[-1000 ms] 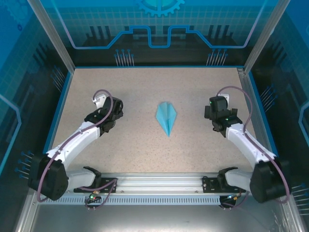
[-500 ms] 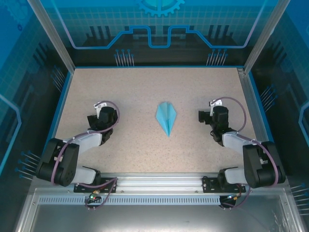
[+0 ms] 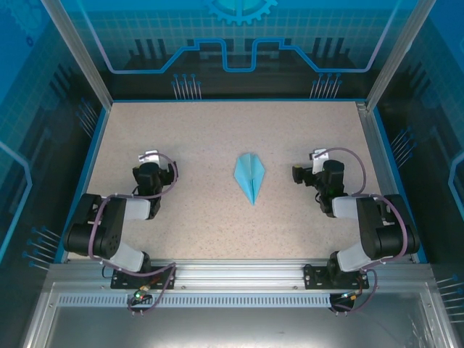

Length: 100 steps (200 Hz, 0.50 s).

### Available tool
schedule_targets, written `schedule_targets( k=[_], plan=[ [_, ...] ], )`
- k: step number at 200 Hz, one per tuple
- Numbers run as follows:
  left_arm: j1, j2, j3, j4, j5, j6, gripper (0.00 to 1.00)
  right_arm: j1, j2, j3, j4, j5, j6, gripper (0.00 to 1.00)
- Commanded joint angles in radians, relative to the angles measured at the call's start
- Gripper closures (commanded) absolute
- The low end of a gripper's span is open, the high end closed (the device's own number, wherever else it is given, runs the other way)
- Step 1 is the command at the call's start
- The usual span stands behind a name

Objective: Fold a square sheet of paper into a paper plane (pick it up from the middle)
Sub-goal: Reset both arms

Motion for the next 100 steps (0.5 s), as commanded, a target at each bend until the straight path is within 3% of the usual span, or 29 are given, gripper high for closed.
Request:
schedule_targets(
  k=[1,100],
  plan=[
    [0.024,-0.008,0.0,0.062,0.089,-0.004,0.01,-0.014,-0.001,0.017,0.041,-0.022,-0.01,0.01],
    [0.021,-0.006,0.0,0.061,0.087,0.001,0.01,-0.01,-0.001,0.018,0.038,-0.019,-0.013,0.01]
  ],
)
